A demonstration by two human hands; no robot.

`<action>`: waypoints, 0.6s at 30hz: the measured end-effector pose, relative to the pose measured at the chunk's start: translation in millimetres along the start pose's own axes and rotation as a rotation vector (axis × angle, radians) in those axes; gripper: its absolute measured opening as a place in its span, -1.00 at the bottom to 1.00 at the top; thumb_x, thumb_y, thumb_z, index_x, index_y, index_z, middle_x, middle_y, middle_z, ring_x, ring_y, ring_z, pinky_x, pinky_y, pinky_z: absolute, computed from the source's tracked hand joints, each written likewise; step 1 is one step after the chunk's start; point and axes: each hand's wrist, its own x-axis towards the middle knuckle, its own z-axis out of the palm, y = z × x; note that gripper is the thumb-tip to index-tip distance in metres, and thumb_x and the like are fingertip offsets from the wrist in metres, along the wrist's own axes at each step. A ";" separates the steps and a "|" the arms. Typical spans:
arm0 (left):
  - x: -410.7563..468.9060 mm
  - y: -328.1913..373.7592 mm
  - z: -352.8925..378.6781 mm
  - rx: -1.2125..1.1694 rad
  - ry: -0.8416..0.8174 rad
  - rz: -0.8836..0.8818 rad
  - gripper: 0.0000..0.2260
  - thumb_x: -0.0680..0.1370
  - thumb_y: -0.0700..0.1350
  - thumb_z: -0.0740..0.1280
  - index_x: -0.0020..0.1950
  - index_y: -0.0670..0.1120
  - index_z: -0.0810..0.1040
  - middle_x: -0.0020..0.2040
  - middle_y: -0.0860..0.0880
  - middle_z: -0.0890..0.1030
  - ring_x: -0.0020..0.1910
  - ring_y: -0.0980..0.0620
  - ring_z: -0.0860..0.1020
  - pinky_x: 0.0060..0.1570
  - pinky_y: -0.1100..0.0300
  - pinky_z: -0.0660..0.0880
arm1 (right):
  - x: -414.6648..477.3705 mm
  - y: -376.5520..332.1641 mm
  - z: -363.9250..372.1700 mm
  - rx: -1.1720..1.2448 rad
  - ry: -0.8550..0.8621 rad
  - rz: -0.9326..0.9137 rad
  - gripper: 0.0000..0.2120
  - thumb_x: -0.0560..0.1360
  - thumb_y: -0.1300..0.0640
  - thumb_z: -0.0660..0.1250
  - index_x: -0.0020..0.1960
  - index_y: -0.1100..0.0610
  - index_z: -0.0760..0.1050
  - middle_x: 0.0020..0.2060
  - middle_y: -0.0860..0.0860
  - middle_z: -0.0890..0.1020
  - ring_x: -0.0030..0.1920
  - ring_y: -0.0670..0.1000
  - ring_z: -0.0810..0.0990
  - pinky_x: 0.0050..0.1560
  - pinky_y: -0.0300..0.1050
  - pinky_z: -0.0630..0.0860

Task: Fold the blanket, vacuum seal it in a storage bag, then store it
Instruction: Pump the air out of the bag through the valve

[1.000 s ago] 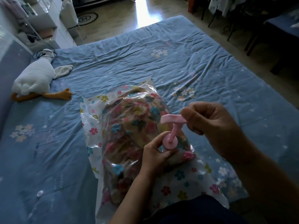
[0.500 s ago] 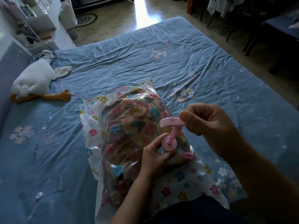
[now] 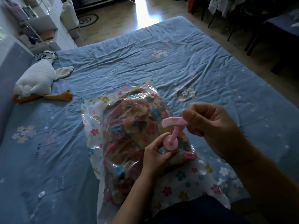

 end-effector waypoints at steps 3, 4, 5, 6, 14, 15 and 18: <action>0.8 -1.9 2.0 0.022 -0.006 0.016 -0.57 0.32 -0.24 0.59 0.14 0.02 0.63 0.04 0.15 0.69 0.06 0.19 0.63 0.06 0.33 0.51 | -4.6 31.3 -6.4 -0.172 0.061 0.096 -0.69 0.47 0.11 0.35 -0.39 0.21 0.42 -0.54 -0.12 0.41 -0.51 -0.17 0.32 -0.45 -0.34 0.29; 1.1 -2.7 2.8 0.030 -0.012 0.022 -0.58 0.32 -0.25 0.59 0.14 -0.02 0.64 0.03 0.13 0.69 0.06 0.18 0.64 0.05 0.31 0.53 | -8.3 47.6 -9.3 -0.259 0.067 0.173 -0.64 0.47 0.05 0.39 -0.38 0.24 0.42 -0.54 -0.09 0.41 -0.51 -0.17 0.33 -0.43 -0.28 0.30; 0.9 -3.1 3.3 0.029 -0.013 0.025 -0.58 0.32 -0.25 0.59 0.15 -0.06 0.64 0.04 0.13 0.69 0.07 0.17 0.64 0.05 0.30 0.53 | -12.7 63.1 -13.0 -0.326 0.071 0.249 -0.62 0.44 -0.01 0.41 -0.38 0.24 0.42 -0.53 -0.07 0.41 -0.51 -0.17 0.33 -0.41 -0.22 0.30; 0.0 -3.2 3.4 0.028 -0.008 0.026 -0.57 0.32 -0.25 0.59 0.17 -0.08 0.63 0.05 0.14 0.69 0.08 0.18 0.63 0.06 0.31 0.53 | -16.5 72.9 -15.1 -0.360 0.080 0.301 -0.61 0.40 -0.06 0.41 -0.39 0.22 0.42 -0.53 -0.06 0.40 -0.50 -0.17 0.33 -0.39 -0.19 0.29; 1.4 2.2 1.0 -0.004 -0.015 -0.002 -0.52 0.33 -0.24 0.59 0.15 0.11 0.60 0.06 0.18 0.68 0.09 0.20 0.62 0.11 0.32 0.51 | -2.0 2.9 -4.8 -0.056 0.005 -0.001 -0.71 0.45 0.17 0.37 -0.40 0.12 0.39 -0.55 -0.13 0.42 -0.51 -0.21 0.34 -0.43 -0.43 0.30; 1.2 1.9 1.5 -0.007 -0.011 -0.005 -0.53 0.32 -0.24 0.59 0.17 0.07 0.60 0.07 0.16 0.68 0.10 0.20 0.62 0.12 0.30 0.52 | -2.9 5.1 -5.6 -0.044 0.015 -0.012 -0.71 0.45 0.17 0.37 -0.40 0.13 0.39 -0.55 -0.13 0.41 -0.51 -0.21 0.33 -0.44 -0.43 0.30; 0.7 0.0 3.4 0.021 -0.010 0.016 -0.56 0.32 -0.23 0.59 0.16 -0.02 0.63 0.03 0.11 0.70 0.05 0.17 0.64 0.05 0.29 0.54 | -11.5 40.8 -5.1 -0.159 0.047 0.140 -0.57 0.45 -0.02 0.41 -0.38 0.28 0.38 -0.55 0.02 0.43 -0.50 -0.14 0.37 -0.45 -0.33 0.32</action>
